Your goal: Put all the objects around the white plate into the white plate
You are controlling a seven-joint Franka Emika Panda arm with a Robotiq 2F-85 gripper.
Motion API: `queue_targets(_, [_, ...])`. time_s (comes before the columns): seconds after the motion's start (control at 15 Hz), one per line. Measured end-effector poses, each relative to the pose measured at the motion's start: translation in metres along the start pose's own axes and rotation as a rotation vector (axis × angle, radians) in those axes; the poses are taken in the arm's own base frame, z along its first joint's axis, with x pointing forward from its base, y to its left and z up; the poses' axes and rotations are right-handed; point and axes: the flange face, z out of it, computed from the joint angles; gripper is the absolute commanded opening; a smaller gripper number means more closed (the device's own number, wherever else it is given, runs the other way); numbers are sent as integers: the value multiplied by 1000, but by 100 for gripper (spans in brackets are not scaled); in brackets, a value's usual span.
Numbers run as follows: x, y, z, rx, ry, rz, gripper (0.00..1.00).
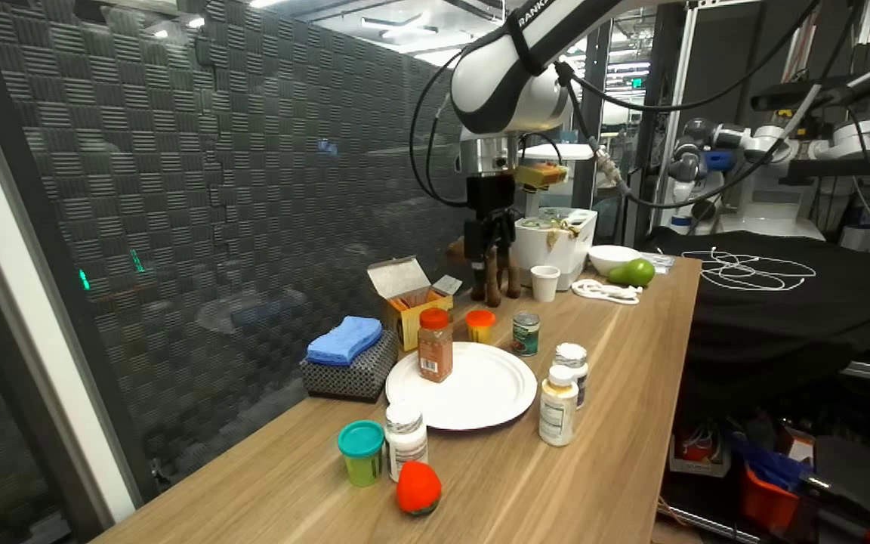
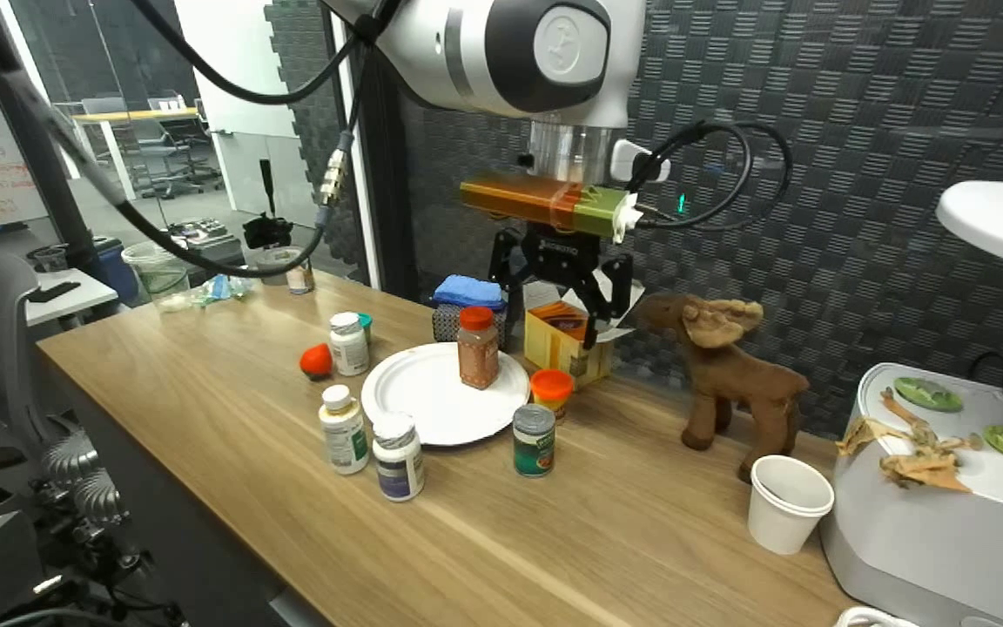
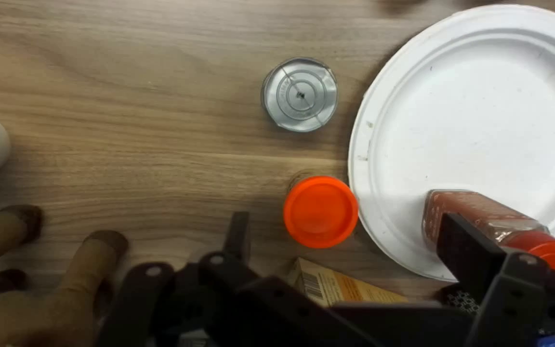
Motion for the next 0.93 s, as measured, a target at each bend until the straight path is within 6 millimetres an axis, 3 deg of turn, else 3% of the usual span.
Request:
queue_targets(0.33, [7, 3, 24, 23, 41, 23, 100])
queue_targets(0.87, [15, -15, 83, 43, -11, -5, 100])
queue_targets(0.93, [15, -16, 87, 43, -14, -6, 75])
